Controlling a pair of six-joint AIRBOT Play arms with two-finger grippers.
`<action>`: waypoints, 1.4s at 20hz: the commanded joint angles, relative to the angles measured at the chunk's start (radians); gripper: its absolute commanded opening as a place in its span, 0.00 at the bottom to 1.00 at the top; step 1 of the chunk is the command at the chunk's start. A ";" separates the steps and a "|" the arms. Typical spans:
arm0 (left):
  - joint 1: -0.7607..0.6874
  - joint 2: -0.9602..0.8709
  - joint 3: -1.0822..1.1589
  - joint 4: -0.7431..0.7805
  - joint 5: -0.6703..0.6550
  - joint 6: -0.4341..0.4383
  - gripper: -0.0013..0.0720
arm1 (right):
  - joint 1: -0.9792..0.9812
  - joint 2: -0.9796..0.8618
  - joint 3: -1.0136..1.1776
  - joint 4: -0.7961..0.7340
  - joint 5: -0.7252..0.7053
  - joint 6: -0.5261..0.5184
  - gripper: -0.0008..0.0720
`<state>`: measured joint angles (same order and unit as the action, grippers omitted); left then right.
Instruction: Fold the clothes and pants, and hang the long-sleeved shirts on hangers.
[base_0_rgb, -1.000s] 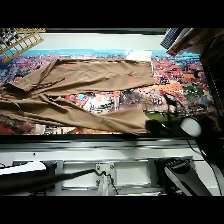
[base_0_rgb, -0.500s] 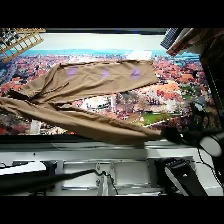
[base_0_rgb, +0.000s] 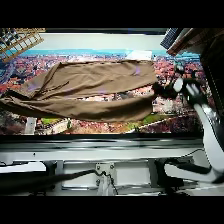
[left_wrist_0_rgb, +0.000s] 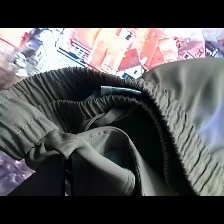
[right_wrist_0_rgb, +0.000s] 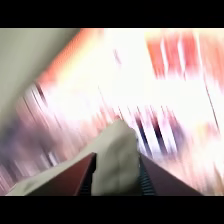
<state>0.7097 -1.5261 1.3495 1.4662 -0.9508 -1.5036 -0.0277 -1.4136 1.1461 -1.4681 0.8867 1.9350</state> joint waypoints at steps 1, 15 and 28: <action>-0.002 -0.006 0.000 -0.001 -0.005 0.000 0.03 | -0.048 -0.140 0.269 0.098 -0.010 -0.123 0.51; -0.004 -0.011 0.000 -0.009 -0.015 0.000 0.03 | -0.047 0.295 -0.497 0.210 -0.027 -0.154 0.51; -0.005 -0.011 0.000 -0.016 -0.016 0.000 0.03 | -0.046 0.166 -0.478 0.423 -0.232 -0.224 0.47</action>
<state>0.7048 -1.5364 1.3499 1.4509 -0.9653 -1.5036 -0.0742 -1.2274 0.6582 -1.1042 0.7128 1.7142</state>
